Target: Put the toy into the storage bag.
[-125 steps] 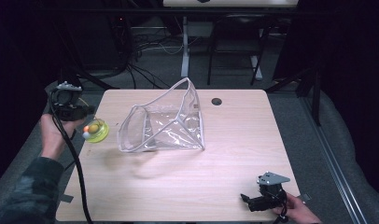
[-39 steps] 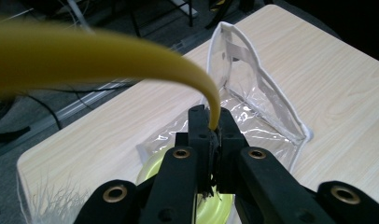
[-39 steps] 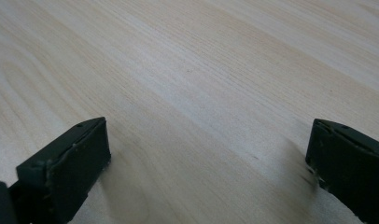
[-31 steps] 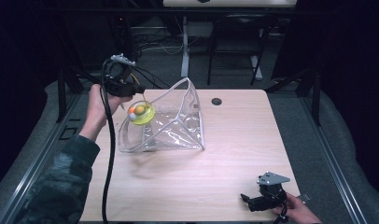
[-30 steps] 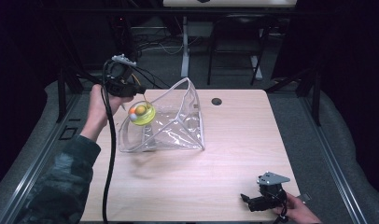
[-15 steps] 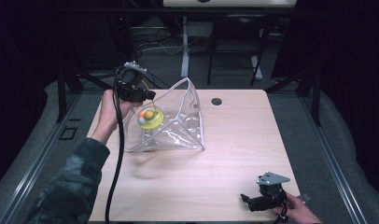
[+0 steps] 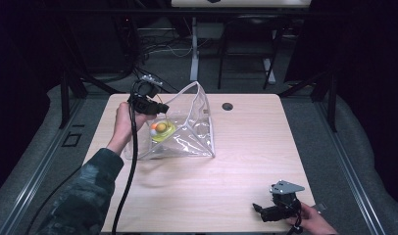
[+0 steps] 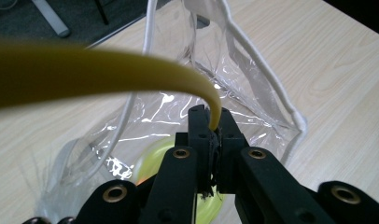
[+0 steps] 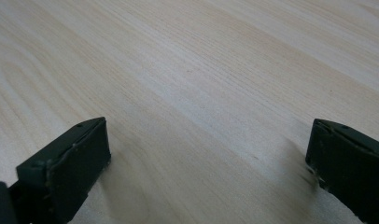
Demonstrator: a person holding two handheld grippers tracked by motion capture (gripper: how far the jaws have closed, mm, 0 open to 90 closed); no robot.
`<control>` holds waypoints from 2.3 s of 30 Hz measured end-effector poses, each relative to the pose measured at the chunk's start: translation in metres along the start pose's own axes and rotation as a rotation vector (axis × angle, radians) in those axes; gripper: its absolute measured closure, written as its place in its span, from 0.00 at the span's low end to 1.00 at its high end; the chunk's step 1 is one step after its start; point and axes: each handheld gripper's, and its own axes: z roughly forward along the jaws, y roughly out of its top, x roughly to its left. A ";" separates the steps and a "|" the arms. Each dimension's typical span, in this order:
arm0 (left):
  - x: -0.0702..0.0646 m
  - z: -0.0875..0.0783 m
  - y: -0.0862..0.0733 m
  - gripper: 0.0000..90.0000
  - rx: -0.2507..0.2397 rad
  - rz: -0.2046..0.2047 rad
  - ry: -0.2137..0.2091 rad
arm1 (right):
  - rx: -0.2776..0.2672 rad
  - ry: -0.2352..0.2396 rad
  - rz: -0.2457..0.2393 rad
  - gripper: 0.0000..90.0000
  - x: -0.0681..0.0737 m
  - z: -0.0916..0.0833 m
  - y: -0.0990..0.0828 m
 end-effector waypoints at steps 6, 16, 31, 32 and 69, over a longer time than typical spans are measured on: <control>0.002 0.015 -0.007 0.98 0.033 -0.014 -0.007 | 0.000 -0.001 -0.001 0.00 0.000 0.000 0.000; 0.005 0.033 -0.014 0.98 0.069 -0.034 -0.005 | -0.003 -0.002 0.003 0.00 0.000 0.000 0.000; 0.009 0.057 -0.022 0.98 0.103 -0.086 -0.024 | 0.003 0.000 -0.004 0.00 0.000 0.000 0.000; 0.009 0.057 -0.022 0.98 0.105 -0.085 -0.024 | 0.003 0.000 -0.004 0.00 0.000 0.000 0.000; 0.017 -0.029 -0.066 0.26 0.050 -0.052 0.021 | 0.002 0.000 -0.003 0.00 0.000 0.000 0.000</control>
